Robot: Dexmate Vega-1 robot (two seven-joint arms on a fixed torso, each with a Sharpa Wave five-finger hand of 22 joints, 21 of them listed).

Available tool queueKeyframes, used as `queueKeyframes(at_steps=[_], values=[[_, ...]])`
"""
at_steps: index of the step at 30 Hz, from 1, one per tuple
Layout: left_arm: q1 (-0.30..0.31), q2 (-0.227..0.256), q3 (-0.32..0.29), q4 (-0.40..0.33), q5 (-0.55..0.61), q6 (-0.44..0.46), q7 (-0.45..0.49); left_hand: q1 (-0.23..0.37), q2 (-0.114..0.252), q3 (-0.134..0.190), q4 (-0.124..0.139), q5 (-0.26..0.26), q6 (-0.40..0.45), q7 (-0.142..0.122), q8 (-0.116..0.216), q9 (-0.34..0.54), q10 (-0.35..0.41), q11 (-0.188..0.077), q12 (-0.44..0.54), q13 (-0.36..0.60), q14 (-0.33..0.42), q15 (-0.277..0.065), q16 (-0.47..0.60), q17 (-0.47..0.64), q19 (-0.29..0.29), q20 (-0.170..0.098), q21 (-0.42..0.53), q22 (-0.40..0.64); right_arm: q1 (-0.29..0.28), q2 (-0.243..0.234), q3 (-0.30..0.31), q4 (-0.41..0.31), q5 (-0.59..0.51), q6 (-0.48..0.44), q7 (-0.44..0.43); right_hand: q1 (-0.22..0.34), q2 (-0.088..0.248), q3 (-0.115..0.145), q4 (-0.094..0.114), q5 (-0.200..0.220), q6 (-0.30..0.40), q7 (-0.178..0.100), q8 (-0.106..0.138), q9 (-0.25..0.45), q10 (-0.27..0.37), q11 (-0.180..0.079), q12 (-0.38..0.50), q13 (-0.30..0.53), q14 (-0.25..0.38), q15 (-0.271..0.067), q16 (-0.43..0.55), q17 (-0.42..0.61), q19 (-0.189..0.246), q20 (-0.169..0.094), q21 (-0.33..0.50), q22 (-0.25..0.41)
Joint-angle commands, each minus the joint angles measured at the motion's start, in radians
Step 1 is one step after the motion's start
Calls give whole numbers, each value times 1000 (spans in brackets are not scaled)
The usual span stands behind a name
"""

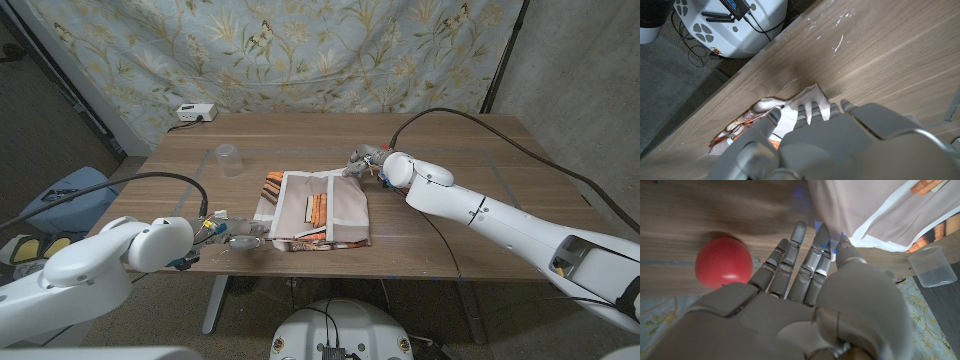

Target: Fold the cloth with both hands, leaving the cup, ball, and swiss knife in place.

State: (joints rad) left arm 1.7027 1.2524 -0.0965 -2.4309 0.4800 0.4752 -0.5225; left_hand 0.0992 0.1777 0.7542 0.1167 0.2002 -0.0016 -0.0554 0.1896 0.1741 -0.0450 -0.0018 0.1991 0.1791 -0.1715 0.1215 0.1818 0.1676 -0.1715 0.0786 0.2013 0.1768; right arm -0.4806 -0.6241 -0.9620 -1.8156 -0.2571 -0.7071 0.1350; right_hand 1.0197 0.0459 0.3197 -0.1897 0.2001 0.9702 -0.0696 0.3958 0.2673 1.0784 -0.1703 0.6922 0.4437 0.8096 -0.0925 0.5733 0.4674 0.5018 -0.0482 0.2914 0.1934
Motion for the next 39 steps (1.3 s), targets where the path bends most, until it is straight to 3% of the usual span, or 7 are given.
queueKeyframes(at_steps=[1,26,39], values=[[3,-4,-7,5,-6,-3,4,9,1,1,-4,-2,1,-4,-3,5,-3,-3,-1,3,-38,0,-1,3,-116,-9,5,3,9,15,-8,1,-16,-9,-5,62,-2,16,-1,5,21,-8,13,2,16,-8,11,0,17,-145,5,13,15,-48,9,3],[15,-20,-26,11,-9,-18,4,20,-2,5,-16,-4,7,-7,-3,5,-5,-7,-2,3,-39,-2,-2,3,-114,-10,5,3,49,26,-45,-66,-62,-74,32,160,-13,19,13,7,84,3,46,-3,41,2,22,2,77,-147,9,47,24,-62,19,4],[18,-30,-26,8,1,-15,4,26,-4,6,-24,-5,8,-11,-4,4,-5,-8,-3,3,-39,-3,-2,2,-113,-11,6,3,76,41,-59,-72,-68,-87,49,184,-20,15,15,9,100,14,54,-10,54,9,23,-1,110,-148,9,60,33,-55,25,3]])
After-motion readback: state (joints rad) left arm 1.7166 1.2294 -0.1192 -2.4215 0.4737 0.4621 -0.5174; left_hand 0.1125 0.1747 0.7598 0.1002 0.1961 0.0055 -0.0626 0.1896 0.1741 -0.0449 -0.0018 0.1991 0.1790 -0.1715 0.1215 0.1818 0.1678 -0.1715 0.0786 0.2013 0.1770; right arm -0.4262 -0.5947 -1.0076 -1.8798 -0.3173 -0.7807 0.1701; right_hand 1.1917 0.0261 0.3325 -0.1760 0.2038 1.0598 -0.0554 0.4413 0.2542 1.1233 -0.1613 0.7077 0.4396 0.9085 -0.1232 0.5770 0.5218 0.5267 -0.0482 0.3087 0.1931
